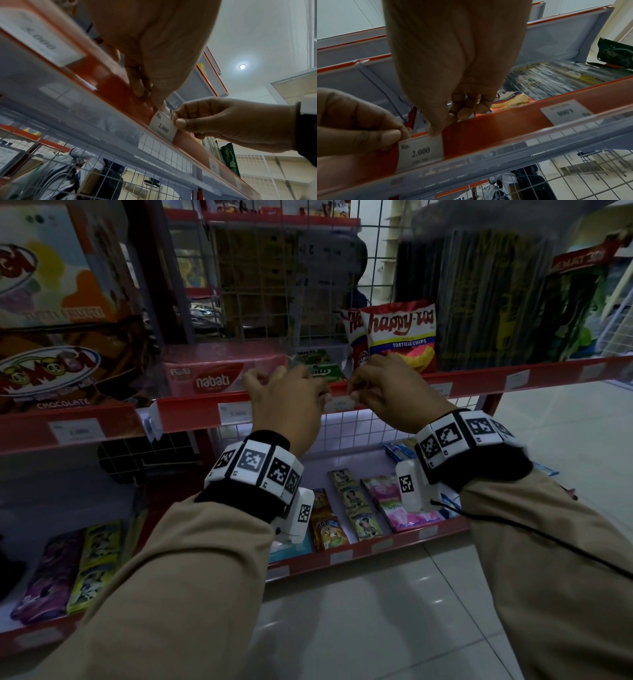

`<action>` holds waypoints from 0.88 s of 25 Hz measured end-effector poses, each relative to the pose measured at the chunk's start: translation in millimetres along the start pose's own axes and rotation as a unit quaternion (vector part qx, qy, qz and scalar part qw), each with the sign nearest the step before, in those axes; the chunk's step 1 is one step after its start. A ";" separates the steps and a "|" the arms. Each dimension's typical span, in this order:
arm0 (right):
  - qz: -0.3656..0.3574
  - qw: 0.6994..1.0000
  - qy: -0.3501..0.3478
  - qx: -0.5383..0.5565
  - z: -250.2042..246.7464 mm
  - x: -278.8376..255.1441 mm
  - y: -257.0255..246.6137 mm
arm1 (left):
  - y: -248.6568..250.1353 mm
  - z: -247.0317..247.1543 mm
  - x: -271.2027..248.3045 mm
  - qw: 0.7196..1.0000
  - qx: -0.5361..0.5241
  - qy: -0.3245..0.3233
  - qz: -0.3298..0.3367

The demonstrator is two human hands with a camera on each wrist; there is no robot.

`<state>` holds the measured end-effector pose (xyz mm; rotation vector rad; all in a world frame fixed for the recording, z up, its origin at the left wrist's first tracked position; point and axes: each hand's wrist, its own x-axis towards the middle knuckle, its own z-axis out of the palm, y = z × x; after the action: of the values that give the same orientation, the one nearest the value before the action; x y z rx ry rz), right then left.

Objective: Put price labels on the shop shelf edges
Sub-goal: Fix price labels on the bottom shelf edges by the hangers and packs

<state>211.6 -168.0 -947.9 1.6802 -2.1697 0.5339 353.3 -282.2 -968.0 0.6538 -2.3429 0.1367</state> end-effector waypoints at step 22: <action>0.040 0.985 0.130 0.108 116.4 -96.0 8.1 | 5.6 68.3 -103.3 0.998 0.039 0.036 0.025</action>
<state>222.0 -142.6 -1096.5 1.5292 -2.0542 0.9843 375.3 -252.5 -1086.4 0.6173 -2.2955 0.2723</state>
